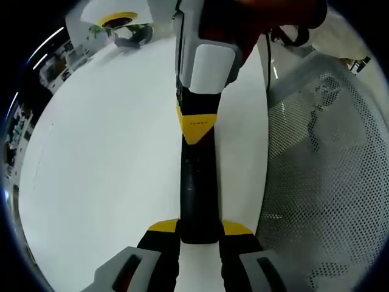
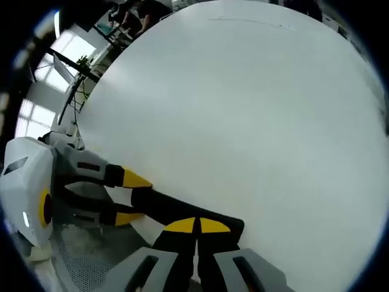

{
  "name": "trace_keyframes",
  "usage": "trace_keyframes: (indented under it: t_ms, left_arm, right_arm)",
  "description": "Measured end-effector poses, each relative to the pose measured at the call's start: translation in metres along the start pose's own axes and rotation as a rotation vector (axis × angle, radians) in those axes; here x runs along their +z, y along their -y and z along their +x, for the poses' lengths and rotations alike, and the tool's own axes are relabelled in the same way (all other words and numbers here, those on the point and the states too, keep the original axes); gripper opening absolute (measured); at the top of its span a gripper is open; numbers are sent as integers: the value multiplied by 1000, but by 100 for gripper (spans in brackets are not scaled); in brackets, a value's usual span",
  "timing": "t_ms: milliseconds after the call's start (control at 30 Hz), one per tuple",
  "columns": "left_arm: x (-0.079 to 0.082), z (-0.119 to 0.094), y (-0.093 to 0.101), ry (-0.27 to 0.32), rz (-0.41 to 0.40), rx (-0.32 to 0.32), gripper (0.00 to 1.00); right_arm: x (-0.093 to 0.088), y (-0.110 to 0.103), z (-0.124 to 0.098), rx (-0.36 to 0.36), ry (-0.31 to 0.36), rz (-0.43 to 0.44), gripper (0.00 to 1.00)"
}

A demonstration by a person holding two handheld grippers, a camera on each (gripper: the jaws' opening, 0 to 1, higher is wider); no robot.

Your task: Press the specified remote control buttons in sequence, fully releasing each button before pressing the next.

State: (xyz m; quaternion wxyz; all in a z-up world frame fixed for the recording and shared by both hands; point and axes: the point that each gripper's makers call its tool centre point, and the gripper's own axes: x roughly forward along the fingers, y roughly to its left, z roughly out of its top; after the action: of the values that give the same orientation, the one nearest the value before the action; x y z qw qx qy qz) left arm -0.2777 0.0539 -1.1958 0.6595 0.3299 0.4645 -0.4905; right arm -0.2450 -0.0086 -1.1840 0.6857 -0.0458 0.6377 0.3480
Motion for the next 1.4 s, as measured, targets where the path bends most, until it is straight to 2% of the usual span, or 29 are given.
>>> trace_keyframes:
  t_ms: [133, 300, 367, 667, 967, 1100, 1400]
  left_arm:
    - [0, 0, 0, -5, 1, 0, 24]
    - [0, -1, 1, -3, -1, 3, 24]
    - [0, -1, 1, -3, -1, 3, 24]
    - [0, 0, 1, -8, 6, 1, 24]
    - [0, 0, 0, -4, 1, 3, 24]
    - [0, 0, 0, -41, -3, 3, 24]
    - [0, 0, 0, -28, -6, 5, 24]
  right_arm:
    - [0, -6, -3, 11, 11, -6, 0]
    - [-4, -10, 1, 17, -10, -8, 0]
    - [-8, -9, 4, 6, -24, -14, 0]
    - [-6, -6, 4, -6, -3, 4, 0]
    - [-6, -6, 5, -11, -33, 3, 0]
    - [-6, -6, 5, -16, -16, 0, 0]
    - [-8, -8, 2, -9, 10, -16, 0]
